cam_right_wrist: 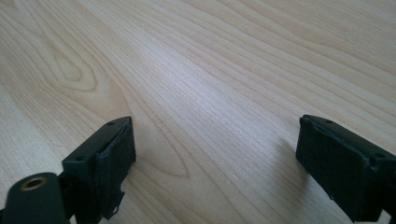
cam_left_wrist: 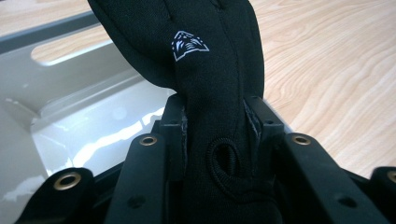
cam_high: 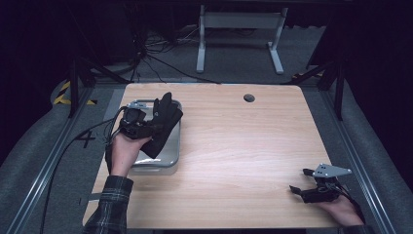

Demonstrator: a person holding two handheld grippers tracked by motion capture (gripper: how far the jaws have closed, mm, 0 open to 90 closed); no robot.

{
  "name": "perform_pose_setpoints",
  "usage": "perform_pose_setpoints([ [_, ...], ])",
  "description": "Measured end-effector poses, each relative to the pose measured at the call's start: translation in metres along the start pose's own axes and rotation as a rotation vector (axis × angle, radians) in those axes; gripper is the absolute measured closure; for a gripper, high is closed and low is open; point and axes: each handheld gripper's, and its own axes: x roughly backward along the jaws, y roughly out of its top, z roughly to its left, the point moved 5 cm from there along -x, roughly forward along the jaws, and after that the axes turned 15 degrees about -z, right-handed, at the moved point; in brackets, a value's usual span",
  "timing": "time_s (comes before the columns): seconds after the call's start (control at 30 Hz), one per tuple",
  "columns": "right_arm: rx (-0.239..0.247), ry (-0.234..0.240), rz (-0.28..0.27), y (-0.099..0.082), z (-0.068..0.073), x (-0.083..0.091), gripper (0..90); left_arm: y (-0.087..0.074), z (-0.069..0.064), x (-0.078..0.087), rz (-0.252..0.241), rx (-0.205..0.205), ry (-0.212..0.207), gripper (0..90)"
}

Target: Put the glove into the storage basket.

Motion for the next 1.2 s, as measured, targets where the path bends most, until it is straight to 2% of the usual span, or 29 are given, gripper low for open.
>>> perform_pose_setpoints([
  [0.27,0.0,0.0,0.0,0.0,0.0,0.0,12.2,-0.013,0.014,-0.009,0.022,0.027,0.032,65.6],
  [0.33,0.0,0.0,0.0,0.0,0.0,0.0,12.2,-0.018,0.019,-0.015,0.045,0.032,0.043,65.6],
  [0.77,0.0,0.0,0.0,0.0,0.0,0.0,12.2,-0.033,0.025,-0.035,0.114,0.038,0.053,64.7],
  [1.2,0.0,0.0,0.0,0.0,0.0,0.0,12.2,-0.041,0.028,-0.043,0.178,0.034,0.056,60.4],
])
